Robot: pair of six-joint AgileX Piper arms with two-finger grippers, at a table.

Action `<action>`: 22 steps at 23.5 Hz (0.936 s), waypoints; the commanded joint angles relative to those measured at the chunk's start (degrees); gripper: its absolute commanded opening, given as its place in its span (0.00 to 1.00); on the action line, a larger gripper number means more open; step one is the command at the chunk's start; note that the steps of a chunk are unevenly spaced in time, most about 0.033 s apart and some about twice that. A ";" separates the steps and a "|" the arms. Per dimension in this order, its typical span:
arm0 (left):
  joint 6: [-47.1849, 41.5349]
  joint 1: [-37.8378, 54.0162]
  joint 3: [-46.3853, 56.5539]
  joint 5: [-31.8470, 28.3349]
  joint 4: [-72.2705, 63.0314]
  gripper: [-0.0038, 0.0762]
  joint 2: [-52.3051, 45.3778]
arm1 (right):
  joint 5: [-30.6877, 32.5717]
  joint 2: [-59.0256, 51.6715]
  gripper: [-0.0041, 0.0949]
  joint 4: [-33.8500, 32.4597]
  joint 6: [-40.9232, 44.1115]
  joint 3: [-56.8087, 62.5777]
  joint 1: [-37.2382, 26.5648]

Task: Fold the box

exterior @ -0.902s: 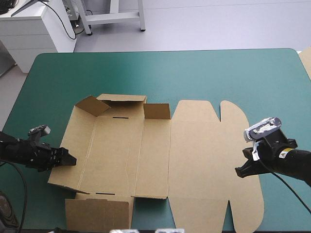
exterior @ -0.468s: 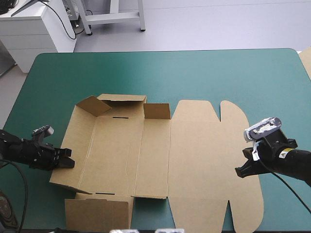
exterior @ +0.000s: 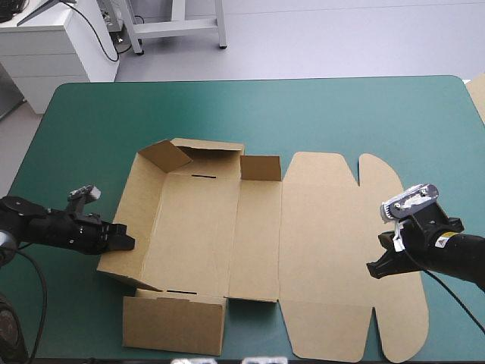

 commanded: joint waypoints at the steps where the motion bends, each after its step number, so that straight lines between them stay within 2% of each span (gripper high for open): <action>1: -0.48 -5.50 -1.37 3.11 -2.82 0.04 -1.65 | -2.77 -0.35 0.02 1.70 -0.31 -1.38 -0.47; 7: -5.21 -17.28 -4.83 -10.38 1.51 0.04 -1.65 | -2.73 -0.35 0.02 1.70 -0.31 -1.38 -0.47; 10: -8.50 -21.75 -9.33 -14.68 5.84 0.04 -1.42 | -2.75 -0.35 0.02 1.70 -0.31 -1.38 -0.47; 14: -10.98 -27.76 -22.67 -10.14 13.05 0.05 1.24 | -3.00 -0.35 0.02 1.70 -0.31 -1.38 -0.47; 16: -10.98 -31.43 -29.26 -9.81 18.01 0.05 1.81 | -3.00 -0.35 0.02 1.73 -0.04 -1.38 -0.47; 22: -11.96 -44.52 -40.99 -16.32 37.23 0.04 4.06 | -3.24 -0.46 0.02 2.74 -0.04 -1.50 -0.47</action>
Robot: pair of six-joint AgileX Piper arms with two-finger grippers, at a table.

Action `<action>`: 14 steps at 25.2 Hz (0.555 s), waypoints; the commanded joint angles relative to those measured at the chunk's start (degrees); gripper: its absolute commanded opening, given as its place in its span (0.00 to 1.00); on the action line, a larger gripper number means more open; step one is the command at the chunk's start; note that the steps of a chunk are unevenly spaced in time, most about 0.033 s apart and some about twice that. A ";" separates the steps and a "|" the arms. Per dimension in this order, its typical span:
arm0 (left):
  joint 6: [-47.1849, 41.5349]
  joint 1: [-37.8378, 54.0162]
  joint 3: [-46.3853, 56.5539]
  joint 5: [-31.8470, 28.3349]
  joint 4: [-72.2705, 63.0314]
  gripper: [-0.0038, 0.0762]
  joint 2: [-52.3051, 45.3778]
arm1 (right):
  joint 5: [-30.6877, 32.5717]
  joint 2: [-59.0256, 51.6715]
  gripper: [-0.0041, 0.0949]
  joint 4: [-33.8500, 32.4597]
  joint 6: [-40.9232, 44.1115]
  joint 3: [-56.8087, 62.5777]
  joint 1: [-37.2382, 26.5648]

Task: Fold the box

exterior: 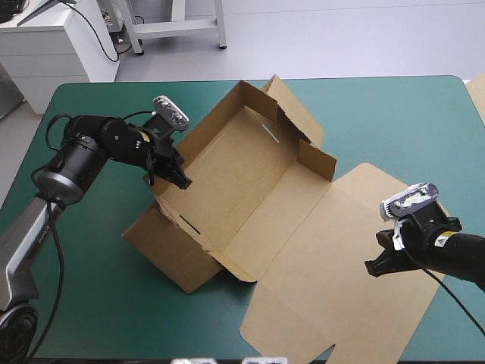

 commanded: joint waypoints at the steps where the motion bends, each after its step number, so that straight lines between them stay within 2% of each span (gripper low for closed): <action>1: 0.04 -6.32 -4.40 -6.91 9.09 0.04 -0.19 | -2.61 -0.46 0.02 1.48 -0.17 -1.83 -0.47; 7: 1.24 -17.77 -4.40 -15.55 28.37 0.04 5.77 | -2.58 -0.46 0.02 1.40 -0.17 -4.67 -0.47; 11: 1.24 -19.98 -3.91 -20.63 29.16 0.04 6.27 | -2.32 -0.46 0.02 1.35 -0.17 -5.47 -0.47; 14: 1.77 -20.97 -3.91 -22.22 29.67 0.04 6.27 | -2.42 -0.46 0.02 1.35 -0.17 -5.45 -0.47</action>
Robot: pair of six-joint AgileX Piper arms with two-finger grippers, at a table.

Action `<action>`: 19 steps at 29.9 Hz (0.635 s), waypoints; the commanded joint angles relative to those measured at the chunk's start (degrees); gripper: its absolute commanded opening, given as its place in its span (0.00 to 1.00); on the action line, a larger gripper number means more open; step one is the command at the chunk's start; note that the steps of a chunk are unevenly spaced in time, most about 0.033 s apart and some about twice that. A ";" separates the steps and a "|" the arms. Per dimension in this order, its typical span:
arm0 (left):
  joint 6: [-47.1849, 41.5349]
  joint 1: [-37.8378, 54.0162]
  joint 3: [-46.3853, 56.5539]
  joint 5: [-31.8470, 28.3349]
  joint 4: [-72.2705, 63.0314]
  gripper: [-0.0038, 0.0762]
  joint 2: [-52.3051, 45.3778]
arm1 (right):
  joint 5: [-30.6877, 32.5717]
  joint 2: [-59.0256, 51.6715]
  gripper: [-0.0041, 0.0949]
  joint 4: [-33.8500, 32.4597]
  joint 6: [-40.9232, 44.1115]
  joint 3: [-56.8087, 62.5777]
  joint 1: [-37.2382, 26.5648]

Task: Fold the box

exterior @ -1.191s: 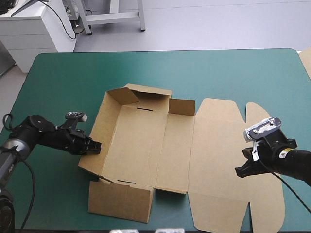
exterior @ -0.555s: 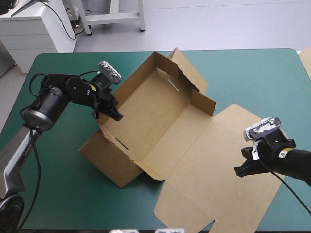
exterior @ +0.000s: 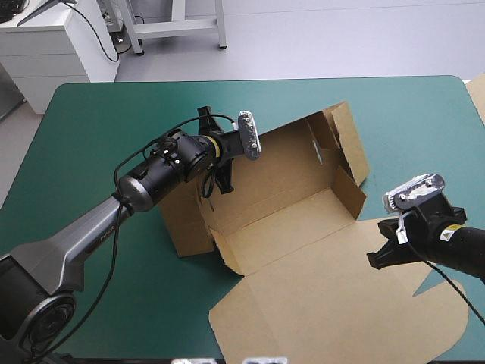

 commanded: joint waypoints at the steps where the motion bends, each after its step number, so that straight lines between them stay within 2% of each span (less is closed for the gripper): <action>1: 1.65 -1.47 -1.28 -5.12 1.33 0.04 -2.70 | -2.36 -0.46 0.02 1.28 0.02 -1.99 -0.47; 6: 3.73 -3.29 2.84 -10.52 4.84 0.04 -4.98 | -2.99 -0.46 0.02 1.15 1.08 -2.95 -0.47; 15: 3.29 -3.56 14.80 -23.86 7.68 0.04 -13.62 | -5.80 -0.36 0.02 -0.04 3.67 -8.19 -0.47; 19: 3.29 -3.56 18.87 -24.61 10.90 0.04 -16.11 | -8.00 -0.36 0.02 -0.04 4.83 -8.74 -0.47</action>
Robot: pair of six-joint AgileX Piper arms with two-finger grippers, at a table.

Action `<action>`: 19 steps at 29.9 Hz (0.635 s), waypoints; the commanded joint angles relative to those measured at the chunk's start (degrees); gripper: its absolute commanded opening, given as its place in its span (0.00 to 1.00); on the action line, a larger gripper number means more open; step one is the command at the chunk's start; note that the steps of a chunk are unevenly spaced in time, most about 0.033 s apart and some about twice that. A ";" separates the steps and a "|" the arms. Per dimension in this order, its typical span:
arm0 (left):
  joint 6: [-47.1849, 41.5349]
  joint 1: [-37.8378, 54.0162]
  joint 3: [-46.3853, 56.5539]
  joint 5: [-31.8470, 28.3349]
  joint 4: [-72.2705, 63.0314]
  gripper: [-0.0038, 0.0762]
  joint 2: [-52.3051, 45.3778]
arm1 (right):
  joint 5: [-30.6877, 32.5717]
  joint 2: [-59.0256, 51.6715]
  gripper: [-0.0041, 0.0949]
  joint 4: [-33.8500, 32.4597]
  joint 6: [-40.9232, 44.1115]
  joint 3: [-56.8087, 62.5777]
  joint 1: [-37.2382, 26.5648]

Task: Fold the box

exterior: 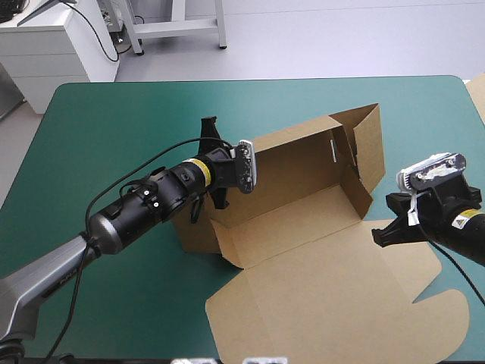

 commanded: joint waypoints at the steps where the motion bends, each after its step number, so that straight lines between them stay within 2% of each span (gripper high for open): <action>1: 0.57 -0.59 1.53 -4.14 3.99 0.04 -4.25 | -4.61 -0.36 0.02 0.79 1.01 -2.10 -0.47; 5: 0.31 -0.59 3.89 -5.04 9.92 0.04 -6.64 | -4.75 -0.36 0.02 0.79 1.22 -2.10 -0.47; 11: 0.77 -0.59 4.00 -10.02 13.02 0.04 -9.30 | -5.96 -0.36 0.02 0.79 2.91 -2.10 -0.47; 16: 0.13 -0.48 5.35 -8.46 12.10 0.04 -9.58 | -6.08 -0.36 0.02 1.00 3.36 -2.10 -0.47; 19: -0.14 -0.48 8.44 -12.03 12.10 0.04 -10.56 | -6.07 -0.36 0.02 1.12 3.61 -2.10 -0.47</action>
